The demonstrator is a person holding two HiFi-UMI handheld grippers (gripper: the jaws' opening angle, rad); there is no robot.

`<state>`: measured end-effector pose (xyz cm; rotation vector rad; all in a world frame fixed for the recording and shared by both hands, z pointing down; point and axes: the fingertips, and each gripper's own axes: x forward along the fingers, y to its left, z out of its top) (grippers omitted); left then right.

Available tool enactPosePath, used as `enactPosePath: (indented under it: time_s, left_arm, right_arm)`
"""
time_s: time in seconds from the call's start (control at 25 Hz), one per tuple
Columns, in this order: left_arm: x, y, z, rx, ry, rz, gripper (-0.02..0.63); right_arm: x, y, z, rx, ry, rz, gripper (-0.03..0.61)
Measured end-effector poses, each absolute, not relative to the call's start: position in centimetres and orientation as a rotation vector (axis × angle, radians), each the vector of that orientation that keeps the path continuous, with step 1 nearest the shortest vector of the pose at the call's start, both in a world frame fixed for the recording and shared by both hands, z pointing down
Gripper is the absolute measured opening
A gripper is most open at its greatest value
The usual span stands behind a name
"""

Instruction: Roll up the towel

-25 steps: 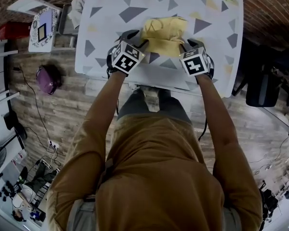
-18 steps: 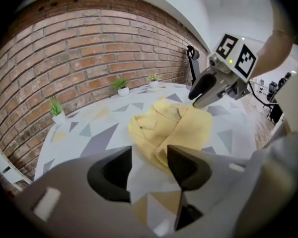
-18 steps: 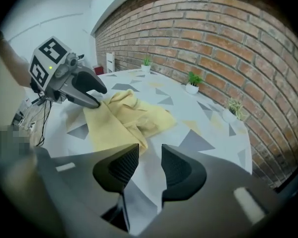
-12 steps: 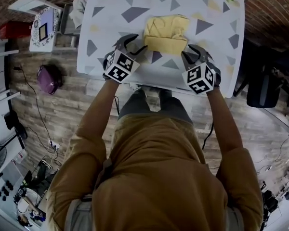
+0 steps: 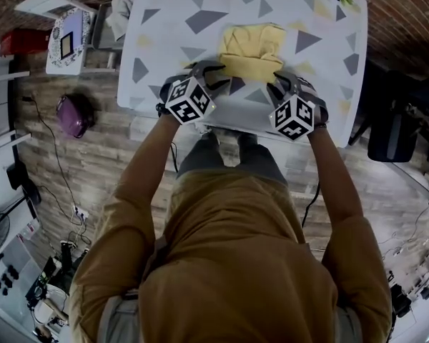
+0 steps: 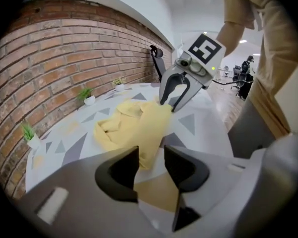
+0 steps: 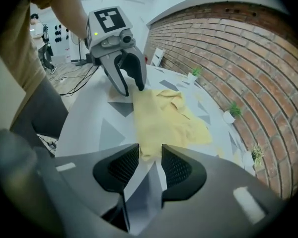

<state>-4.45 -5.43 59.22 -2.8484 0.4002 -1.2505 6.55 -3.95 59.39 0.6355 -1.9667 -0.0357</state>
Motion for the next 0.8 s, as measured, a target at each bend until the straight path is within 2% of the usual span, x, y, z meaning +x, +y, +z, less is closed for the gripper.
enactPosePath:
  time_s: [0.48,0.8]
  left_arm:
    - [-5.05,-5.58,59.26,-2.873,0.379,-1.272,0.189]
    - [-5.33,-5.95,59.78,-2.852,0.389,-1.3,0.147]
  right_arm:
    - [7.03,-3.82,59.61,0.575,-1.943,-0.076,0.123]
    - [6.91,-3.76,59.84,0.568,-1.946,-0.056,0.104]
